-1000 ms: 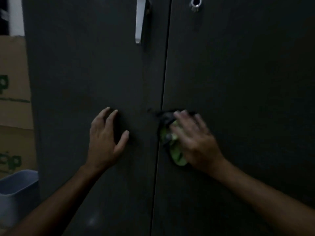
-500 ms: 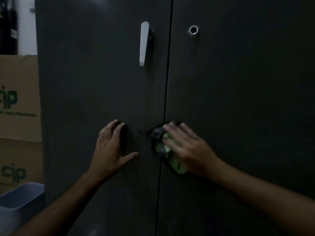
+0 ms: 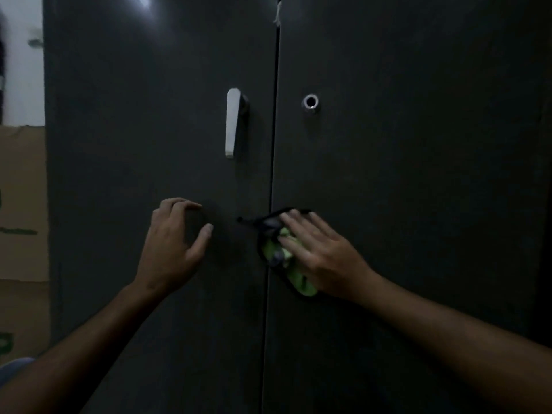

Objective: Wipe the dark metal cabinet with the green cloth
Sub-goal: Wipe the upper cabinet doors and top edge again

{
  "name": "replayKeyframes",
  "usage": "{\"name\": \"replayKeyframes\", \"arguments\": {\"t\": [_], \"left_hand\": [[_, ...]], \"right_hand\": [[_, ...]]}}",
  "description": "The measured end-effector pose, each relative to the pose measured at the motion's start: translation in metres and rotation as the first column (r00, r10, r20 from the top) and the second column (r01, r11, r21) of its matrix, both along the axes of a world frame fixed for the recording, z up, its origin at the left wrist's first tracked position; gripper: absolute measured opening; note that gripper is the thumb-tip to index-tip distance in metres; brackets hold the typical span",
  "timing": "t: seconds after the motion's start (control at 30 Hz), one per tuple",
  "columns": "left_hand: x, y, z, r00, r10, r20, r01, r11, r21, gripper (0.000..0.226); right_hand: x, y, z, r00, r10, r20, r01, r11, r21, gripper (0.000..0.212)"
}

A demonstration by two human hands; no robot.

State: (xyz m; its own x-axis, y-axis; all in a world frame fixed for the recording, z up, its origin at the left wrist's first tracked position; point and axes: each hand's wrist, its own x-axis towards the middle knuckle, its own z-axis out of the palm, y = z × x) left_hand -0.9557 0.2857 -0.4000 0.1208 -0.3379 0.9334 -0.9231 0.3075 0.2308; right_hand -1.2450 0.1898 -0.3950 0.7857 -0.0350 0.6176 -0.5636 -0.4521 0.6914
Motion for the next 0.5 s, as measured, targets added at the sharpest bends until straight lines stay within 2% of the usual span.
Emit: {"name": "replayKeyframes", "arguments": {"t": [0.07, 0.13, 0.2, 0.27, 0.33, 0.37, 0.4, 0.43, 0.5], "left_hand": [[-0.008, -0.001, 0.027, 0.997, -0.075, 0.02, 0.076, 0.997, -0.029, 0.035], [-0.02, -0.005, 0.061, 0.974, -0.216, -0.071, 0.211, 0.975, -0.066, 0.035], [-0.034, -0.01, 0.1, 0.9, -0.369, -0.232, 0.357, 0.929, -0.094, 0.04], [-0.045, -0.016, 0.132, 0.827, -0.446, -0.343, 0.431, 0.894, -0.124, 0.046], [-0.051, -0.021, 0.153, 0.847, -0.406, -0.343, 0.378, 0.914, -0.147, 0.051], [-0.053, -0.023, 0.161, 0.89, -0.342, -0.3, 0.305, 0.938, -0.163, 0.053], [-0.055, -0.025, 0.17, 0.939, -0.26, -0.225, 0.219, 0.957, -0.19, 0.055], [-0.057, -0.026, 0.18, 0.977, -0.172, -0.126, 0.141, 0.965, -0.222, 0.054], [-0.062, -0.026, 0.206, 0.996, -0.047, 0.079, 0.065, 0.967, -0.244, 0.052]], "right_hand": [[-0.033, -0.003, 0.017, 0.964, -0.027, 0.265, 0.019, 0.999, 0.033, 0.047], [-0.046, -0.003, 0.048, 0.878, -0.064, 0.474, 0.037, 0.997, 0.067, 0.049], [-0.042, -0.001, 0.086, 0.791, -0.077, 0.608, 0.034, 0.996, 0.082, 0.051], [-0.027, 0.001, 0.131, 0.689, -0.07, 0.721, 0.005, 0.996, 0.092, 0.057], [0.002, 0.003, 0.177, 0.608, -0.068, 0.791, -0.035, 0.993, 0.112, 0.063], [0.018, 0.004, 0.194, 0.614, -0.051, 0.788, -0.054, 0.993, 0.106, 0.063], [0.031, 0.004, 0.204, 0.66, -0.008, 0.751, -0.079, 0.994, 0.08, 0.06], [0.036, 0.002, 0.204, 0.734, 0.037, 0.678, -0.098, 0.994, 0.053, 0.055], [0.016, -0.001, 0.187, 0.896, 0.073, 0.439, -0.094, 0.995, 0.025, 0.049]]}}
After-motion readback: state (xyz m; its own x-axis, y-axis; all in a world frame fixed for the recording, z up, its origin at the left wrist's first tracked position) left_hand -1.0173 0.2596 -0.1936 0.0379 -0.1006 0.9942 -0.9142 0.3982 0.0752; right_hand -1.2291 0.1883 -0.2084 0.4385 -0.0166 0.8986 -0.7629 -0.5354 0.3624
